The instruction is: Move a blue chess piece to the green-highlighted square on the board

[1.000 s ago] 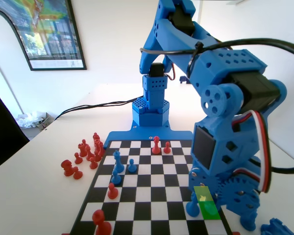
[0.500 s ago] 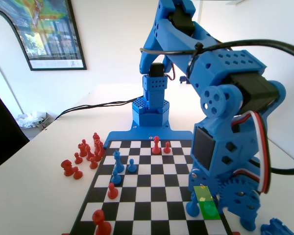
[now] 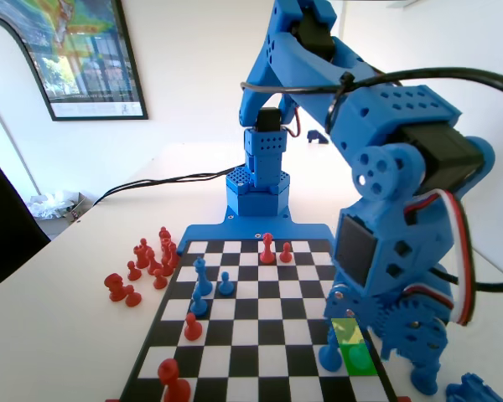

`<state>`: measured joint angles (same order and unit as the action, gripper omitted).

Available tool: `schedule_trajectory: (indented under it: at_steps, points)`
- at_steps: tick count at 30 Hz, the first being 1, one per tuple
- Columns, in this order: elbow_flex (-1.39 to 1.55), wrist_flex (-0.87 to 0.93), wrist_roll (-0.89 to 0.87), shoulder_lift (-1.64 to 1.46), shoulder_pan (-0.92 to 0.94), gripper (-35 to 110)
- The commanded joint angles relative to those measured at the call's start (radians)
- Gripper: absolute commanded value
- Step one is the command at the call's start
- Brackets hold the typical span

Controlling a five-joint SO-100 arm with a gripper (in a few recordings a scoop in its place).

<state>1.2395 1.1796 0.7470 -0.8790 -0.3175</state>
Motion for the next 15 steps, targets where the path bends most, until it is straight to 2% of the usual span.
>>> schedule_trajectory:
  at_steps: [1,8,15]
  points:
    - [-0.015,0.051,0.017,-0.199,-0.021,4]
    - [-0.002,0.184,0.141,-0.388,-0.02,1]
    - [0.006,0.371,0.367,-0.644,0.028,1]
